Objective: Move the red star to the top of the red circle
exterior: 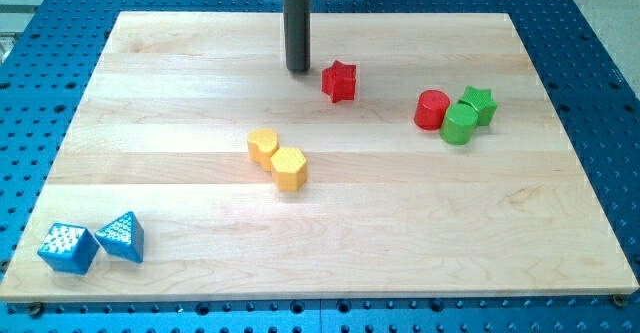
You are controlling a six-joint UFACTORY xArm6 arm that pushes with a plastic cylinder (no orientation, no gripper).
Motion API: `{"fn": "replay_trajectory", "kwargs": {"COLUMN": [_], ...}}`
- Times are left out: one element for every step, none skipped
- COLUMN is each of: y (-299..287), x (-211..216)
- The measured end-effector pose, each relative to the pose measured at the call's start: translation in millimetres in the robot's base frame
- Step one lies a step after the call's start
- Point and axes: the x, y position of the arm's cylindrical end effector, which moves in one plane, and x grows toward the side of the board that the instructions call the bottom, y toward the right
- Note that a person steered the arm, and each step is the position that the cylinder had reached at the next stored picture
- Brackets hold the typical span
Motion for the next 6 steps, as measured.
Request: {"fn": "replay_trajectory", "kwargs": {"y": [7.8,42.6,99.3,125.7,141.7,174.6], "x": [18.5,44.8,43.1,16.7,-7.3,-2.6]}}
